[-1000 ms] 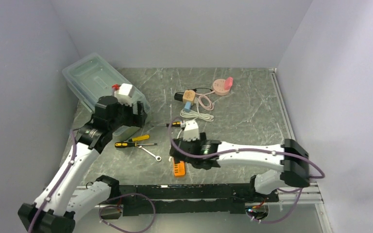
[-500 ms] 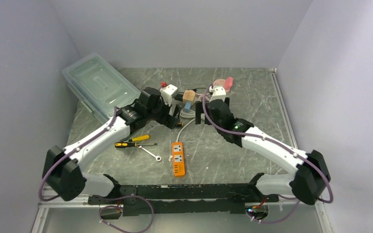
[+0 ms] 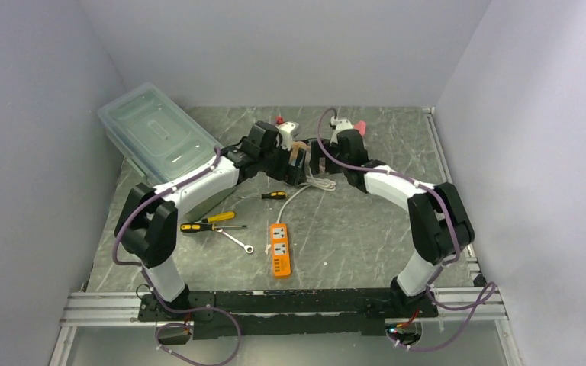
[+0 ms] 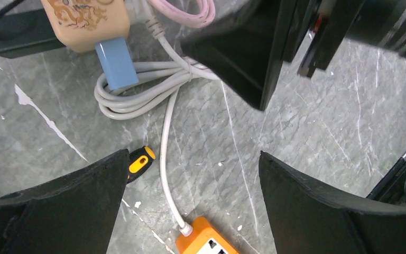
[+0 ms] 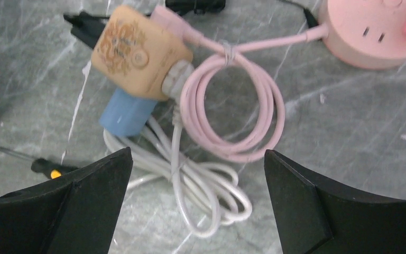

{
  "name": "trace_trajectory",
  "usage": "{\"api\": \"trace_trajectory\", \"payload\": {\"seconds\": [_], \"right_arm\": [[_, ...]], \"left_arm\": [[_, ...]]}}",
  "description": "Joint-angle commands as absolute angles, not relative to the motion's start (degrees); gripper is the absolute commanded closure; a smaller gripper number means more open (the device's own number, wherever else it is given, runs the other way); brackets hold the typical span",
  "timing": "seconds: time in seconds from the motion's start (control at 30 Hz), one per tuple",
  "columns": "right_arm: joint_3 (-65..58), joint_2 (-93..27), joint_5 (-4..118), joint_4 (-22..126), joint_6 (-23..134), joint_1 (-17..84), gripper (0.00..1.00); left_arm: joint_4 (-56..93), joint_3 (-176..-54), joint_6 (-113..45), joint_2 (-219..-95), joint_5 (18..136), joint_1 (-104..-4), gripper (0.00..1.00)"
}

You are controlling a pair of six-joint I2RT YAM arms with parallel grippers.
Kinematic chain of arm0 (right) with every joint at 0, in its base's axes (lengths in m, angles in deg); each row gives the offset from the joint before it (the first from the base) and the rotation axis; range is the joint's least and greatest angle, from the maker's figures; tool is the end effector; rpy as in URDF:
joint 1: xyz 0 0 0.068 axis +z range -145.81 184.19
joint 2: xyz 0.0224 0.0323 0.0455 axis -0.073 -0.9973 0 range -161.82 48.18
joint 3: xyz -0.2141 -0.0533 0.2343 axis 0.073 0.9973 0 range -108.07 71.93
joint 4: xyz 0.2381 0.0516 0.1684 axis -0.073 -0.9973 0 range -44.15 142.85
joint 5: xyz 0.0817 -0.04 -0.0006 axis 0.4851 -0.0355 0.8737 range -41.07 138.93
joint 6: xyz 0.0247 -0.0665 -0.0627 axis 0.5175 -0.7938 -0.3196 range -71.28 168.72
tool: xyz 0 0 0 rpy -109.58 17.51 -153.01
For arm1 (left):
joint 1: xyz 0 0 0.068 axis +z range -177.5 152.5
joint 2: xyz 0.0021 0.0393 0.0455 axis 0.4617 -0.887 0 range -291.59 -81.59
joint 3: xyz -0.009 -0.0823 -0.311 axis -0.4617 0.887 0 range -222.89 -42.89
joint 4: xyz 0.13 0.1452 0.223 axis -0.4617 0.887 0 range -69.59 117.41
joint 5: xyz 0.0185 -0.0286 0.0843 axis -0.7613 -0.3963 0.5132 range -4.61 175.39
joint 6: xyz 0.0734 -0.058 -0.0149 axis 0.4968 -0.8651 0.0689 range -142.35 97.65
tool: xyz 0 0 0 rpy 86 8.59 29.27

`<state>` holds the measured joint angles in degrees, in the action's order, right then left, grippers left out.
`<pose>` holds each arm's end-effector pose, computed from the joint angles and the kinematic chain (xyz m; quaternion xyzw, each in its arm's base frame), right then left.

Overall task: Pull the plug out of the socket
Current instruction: Move the socket to the center of the board.

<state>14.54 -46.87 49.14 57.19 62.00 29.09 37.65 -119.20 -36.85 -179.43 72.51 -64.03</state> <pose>0.3997 0.1859 0.2144 -0.0900 0.8756 0.1568 0.4480 0.3661 -0.2951 0.2788 0.2188 0.8702 -0.2764 0.3442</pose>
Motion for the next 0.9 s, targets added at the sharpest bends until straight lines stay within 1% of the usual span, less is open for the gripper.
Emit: {"api": "trace_trajectory", "payload": {"seconds": [0.0,0.07,0.2,0.27,0.37,0.5,0.73,0.8,0.87], "right_arm": [[8.13,-48.73,53.65,58.89,62.47,28.40,0.02],[6.99,-49.99,54.16,58.87,62.25,28.36,0.03],[0.80,-53.83,56.67,54.97,59.82,28.16,0.06],[0.40,-54.29,55.87,54.02,60.41,28.05,0.07],[7.52,-51.69,57.18,59.07,62.25,27.92,0.07],[17.79,-47.09,56.08,66.11,62.93,27.92,0.07],[23.03,-45.61,57.56,70.77,63.86,28.00,0.11],[22.88,-47.80,56.94,70.98,63.48,27.98,0.15],[20.76,-50.17,57.78,67.93,63.41,28.00,0.23]], "left_arm": [[36.00,-119.36,-40.15,-178.95,68.87,-62.55,0.04],[36.85,-118.82,-40.15,-178.73,69.12,-62.12,0.03],[38.22,-118.77,-39.66,-179.04,70.36,-61.69,0.03],[39.23,-119.45,-39.54,-179.52,70.62,-61.69,0.03],[39.00,-119.01,-39.34,-179.69,71.17,-61.69,0.03],[39.12,-119.04,-38.59,-179.83,72.87,-61.61,0.02],[38.40,-118.67,-38.92,-182.43,72.91,-61.60,0.03],[37.89,-118.31,-38.66,-182.62,72.85,-61.60,0.03],[37.40,-117.84,-38.25,-182.39,73.18,-61.60,0.03]]}}
